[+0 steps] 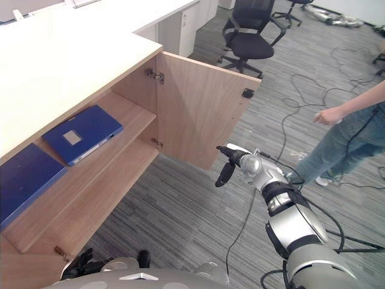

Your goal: Walk over to the cabinet, pick up the folder, carry it to the office cabinet, place the folder inside the office cabinet, then close the office cabinet door

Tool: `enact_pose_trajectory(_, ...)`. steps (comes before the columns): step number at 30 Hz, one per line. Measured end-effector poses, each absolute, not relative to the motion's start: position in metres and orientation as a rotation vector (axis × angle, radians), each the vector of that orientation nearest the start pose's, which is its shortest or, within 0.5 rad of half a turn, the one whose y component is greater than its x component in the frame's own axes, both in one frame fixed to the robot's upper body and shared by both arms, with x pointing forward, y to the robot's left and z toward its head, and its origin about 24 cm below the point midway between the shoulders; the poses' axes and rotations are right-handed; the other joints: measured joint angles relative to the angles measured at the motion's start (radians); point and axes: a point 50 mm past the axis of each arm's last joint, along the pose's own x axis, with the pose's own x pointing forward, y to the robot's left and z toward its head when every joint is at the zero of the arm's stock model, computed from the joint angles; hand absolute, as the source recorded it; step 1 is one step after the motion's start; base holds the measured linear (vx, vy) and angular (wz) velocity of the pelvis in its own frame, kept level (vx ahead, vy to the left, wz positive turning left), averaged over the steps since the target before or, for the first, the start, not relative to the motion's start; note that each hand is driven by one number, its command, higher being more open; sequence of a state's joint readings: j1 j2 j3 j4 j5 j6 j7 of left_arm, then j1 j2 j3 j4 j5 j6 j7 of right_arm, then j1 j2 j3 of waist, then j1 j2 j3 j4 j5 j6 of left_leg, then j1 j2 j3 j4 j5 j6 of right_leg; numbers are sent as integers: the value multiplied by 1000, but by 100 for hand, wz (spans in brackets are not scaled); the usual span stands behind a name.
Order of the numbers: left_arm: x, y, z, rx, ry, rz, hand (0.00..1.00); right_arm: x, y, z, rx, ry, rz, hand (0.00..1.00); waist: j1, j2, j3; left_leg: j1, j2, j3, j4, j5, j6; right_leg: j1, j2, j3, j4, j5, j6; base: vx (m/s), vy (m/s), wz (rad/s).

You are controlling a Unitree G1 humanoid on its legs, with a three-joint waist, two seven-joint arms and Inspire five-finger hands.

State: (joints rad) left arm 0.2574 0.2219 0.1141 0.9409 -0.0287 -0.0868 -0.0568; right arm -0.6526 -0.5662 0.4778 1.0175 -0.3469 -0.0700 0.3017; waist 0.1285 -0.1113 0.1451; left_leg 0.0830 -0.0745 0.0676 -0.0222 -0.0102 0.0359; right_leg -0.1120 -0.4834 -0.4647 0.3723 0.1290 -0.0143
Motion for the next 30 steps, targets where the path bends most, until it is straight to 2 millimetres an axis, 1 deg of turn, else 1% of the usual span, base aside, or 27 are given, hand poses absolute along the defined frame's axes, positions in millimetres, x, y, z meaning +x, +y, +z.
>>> enact_pose_trajectory(1,52,252,-149,102,1086,218,100,333,-252,16,-1083,554,428,100,-3,1,0,1,1,2,2,-1,2,-9,1,16,8,10,2,141,42,-12)
enact_pose_trajectory(2,54,251,-149,99,1084,214,100,332,-255,16,-1064,560,411,100,-11,13,10,8,10,1,2,-4,7,-41,2,50,48,26,6,80,9,-9)
enact_pose_trajectory(3,56,249,-150,94,1084,213,100,331,-257,16,-1058,562,405,100,-14,26,19,15,22,1,3,-6,9,-50,17,74,55,10,6,78,-10,-6)
enact_pose_trajectory(4,59,245,-151,80,1083,208,100,331,-257,15,-1055,564,404,100,-23,55,37,26,54,1,4,-7,9,-58,73,121,42,-55,36,46,-29,-2)
enact_pose_trajectory(5,61,243,-152,75,1083,206,100,329,-258,13,-1051,572,402,100,-28,70,48,32,76,1,5,-7,7,-73,123,152,19,-74,53,38,-34,0)
enact_pose_trajectory(6,62,244,-152,75,1081,207,100,327,-260,11,-1044,579,400,100,-27,69,48,32,81,1,8,-12,0,-82,139,168,2,-73,57,45,-60,9)
enact_pose_trajectory(7,64,245,-151,78,1075,210,100,321,-264,5,-1022,599,387,100,-24,57,55,33,82,-2,23,-23,-16,-81,157,199,-50,-67,66,72,-151,17)
enact_pose_trajectory(8,65,247,-150,80,1070,216,100,316,-267,0,-1005,620,377,100,-21,39,61,32,81,-9,42,-40,-34,-77,160,220,-97,-52,85,64,-142,19)
enact_pose_trajectory(9,65,249,-150,80,1069,222,100,314,-268,-2,-996,628,376,100,-20,29,64,30,81,-12,55,-51,-45,-74,159,230,-115,-41,90,58,-261,15)
enact_pose_trajectory(10,62,255,-149,83,1073,244,100,310,-265,-9,-968,640,379,100,-20,0,66,28,81,-17,78,-76,-71,-63,158,256,-151,-17,99,46,-311,13)
enact_pose_trajectory(11,59,263,-147,101,1080,256,100,303,-261,-18,-927,654,384,100,-21,-36,63,26,80,-27,97,-104,-101,-35,157,267,-185,-28,124,58,-401,10)
enact_pose_trajectory(12,58,264,-148,98,1086,266,100,300,-263,-22,-911,665,376,100,-17,-29,64,26,100,-33,107,-120,-118,-25,172,255,-193,-50,155,63,-390,15)
enact_pose_trajectory(13,59,257,-150,67,1085,273,100,293,-267,-28,-889,693,362,100,-29,1,47,8,156,-42,114,-132,-144,-23,224,221,-203,-69,142,74,-305,8)
enact_pose_trajectory(14,58,254,-151,48,1089,282,100,287,-271,-33,-872,717,347,100,-32,20,41,2,191,-47,110,-134,-163,-24,257,207,-207,-78,127,121,-342,14)
enact_pose_trajectory(15,58,251,-153,35,1095,284,100,277,-275,-41,-843,757,332,100,-42,47,27,-6,241,-55,104,-138,-190,-27,302,187,-199,-98,103,156,-316,14)
enact_pose_trajectory(16,57,250,-153,31,1097,290,100,269,-277,-49,-818,791,321,100,-50,59,21,-8,273,-67,98,-140,-209,-27,330,163,-180,-120,87,200,-354,28)
enact_pose_trajectory(17,58,251,-153,30,1094,293,100,258,-279,-58,-787,824,307,100,-57,68,16,-7,303,-84,89,-133,-223,-27,353,136,-156,-146,78,223,-338,58)
enact_pose_trajectory(18,64,251,-152,19,1075,302,100,241,-284,-71,-716,874,268,100,-73,69,14,-14,335,-117,85,-117,-245,-26,365,90,-115,-188,59,162,-219,78)
enact_pose_trajectory(19,69,251,-151,8,1063,306,100,232,-286,-77,-678,899,243,100,-86,67,12,-27,347,-129,86,-104,-252,-26,364,58,-92,-206,52,205,-277,118)
enact_pose_trajectory(20,78,249,-150,-4,1038,302,100,214,-290,-88,-583,949,175,100,-105,54,4,-59,359,-124,79,-66,-249,-24,357,0,-65,-233,41,192,-250,130)
enact_pose_trajectory(21,88,246,-148,-11,1010,292,100,200,-292,-97,-491,983,108,100,-113,41,-5,-84,365,-90,62,-17,-236,-23,352,-48,-64,-243,28,223,-291,122)
enact_pose_trajectory(22,93,245,-147,-17,996,287,100,195,-293,-100,-458,993,77,100,-118,38,-7,-93,369,-65,54,2,-225,-18,352,-66,-70,-243,25,162,-187,113)
enact_pose_trajectory(23,101,240,-146,-29,982,278,100,186,-297,-104,-391,1007,6,100,-132,39,-8,-101,382,11,51,25,-213,14,357,-109,-100,-245,22,112,-128,83)
enact_pose_trajectory(24,102,238,-146,-29,982,270,100,182,-300,-105,-365,1012,-23,100,-134,43,-10,-99,386,45,51,30,-211,30,363,-120,-114,-245,22,118,-124,75)
enact_pose_trajectory(25,102,235,-147,-24,984,254,100,177,-304,-106,-315,1013,-83,100,-133,52,-16,-80,393,89,47,34,-217,60,381,-127,-137,-243,19,70,-89,25)
enact_pose_trajectory(28,98,234,-148,-7,996,239,100,183,-310,-101,-207,956,-206,100,-131,69,-51,-70,396,111,13,39,-227,63,398,-120,-176,-223,19,18,-23,-5)
enact_pose_trajectory(30,99,233,-147,2,996,224,100,190,-312,-96,-175,922,-249,100,-133,78,-57,-74,387,128,-4,46,-238,51,399,-103,-203,-199,26,-46,79,-19)
